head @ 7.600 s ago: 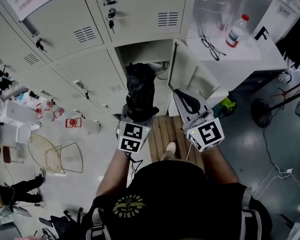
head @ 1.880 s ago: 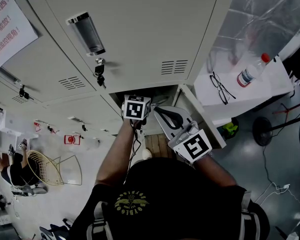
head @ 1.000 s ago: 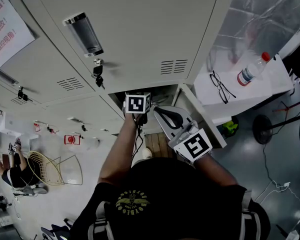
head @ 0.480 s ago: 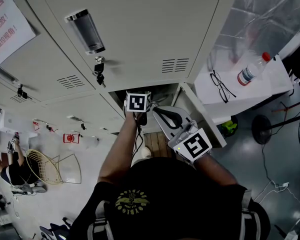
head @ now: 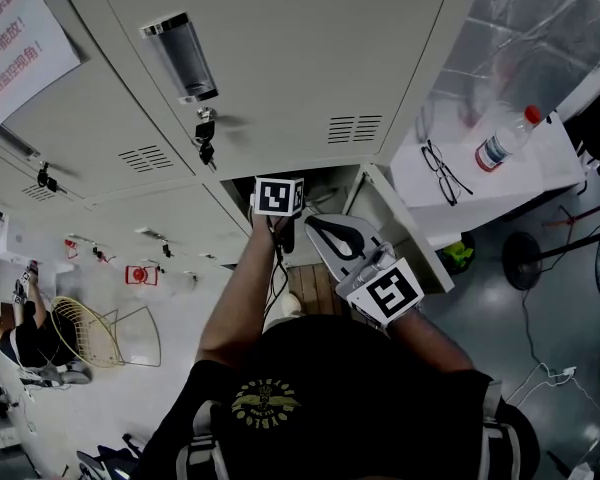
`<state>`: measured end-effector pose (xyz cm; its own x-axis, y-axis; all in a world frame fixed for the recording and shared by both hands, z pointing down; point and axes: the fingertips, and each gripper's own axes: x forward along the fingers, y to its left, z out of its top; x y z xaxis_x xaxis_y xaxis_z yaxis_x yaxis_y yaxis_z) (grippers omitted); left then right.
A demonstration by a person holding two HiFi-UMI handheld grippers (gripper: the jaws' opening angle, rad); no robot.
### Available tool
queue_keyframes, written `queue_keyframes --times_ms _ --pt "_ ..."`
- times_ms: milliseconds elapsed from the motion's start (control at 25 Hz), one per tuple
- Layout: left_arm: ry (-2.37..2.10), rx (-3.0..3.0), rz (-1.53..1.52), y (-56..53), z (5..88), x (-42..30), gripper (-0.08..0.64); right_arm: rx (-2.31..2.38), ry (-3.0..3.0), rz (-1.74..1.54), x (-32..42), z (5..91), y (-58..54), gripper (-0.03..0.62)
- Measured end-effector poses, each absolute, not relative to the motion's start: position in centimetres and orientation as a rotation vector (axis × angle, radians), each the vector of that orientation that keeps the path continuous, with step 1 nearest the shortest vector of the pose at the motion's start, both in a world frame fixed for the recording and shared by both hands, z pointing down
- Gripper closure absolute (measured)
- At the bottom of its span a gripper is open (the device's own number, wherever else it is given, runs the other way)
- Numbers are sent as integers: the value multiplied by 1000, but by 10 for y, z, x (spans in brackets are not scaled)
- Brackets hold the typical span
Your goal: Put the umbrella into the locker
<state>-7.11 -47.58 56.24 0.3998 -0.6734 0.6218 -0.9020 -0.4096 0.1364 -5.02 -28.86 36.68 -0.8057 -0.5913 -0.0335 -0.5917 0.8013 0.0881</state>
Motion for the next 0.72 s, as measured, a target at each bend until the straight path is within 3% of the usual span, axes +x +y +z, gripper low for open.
queue_keyframes --times_ms 720 --pt "-1420 2295 657 -478 533 -72 135 -927 3008 160 -57 371 -282 561"
